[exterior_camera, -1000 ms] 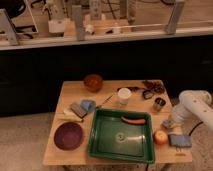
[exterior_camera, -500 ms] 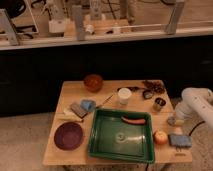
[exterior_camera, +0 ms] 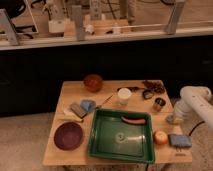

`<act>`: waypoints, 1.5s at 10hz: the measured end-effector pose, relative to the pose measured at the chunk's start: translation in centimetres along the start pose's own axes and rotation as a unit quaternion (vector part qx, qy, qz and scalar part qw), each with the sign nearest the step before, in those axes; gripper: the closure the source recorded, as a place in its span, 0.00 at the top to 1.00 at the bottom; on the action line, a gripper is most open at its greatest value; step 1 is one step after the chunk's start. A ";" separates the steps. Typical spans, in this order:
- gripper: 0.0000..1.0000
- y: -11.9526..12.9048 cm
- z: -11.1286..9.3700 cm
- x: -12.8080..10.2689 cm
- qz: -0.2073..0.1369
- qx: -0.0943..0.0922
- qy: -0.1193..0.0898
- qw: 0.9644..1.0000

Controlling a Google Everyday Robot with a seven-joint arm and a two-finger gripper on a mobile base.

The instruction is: Wipe table surface with towel

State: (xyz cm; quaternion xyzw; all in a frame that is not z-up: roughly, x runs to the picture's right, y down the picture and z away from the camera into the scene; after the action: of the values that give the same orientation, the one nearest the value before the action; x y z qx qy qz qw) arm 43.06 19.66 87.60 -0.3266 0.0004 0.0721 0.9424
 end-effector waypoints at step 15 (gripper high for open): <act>0.00 2.7 -1.6 -0.5 -0.015 0.016 -0.010 1.000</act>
State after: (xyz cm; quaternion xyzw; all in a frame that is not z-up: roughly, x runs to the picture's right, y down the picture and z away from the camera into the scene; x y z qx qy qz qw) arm 42.25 20.70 84.67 -0.3107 -0.0128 0.0617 0.9484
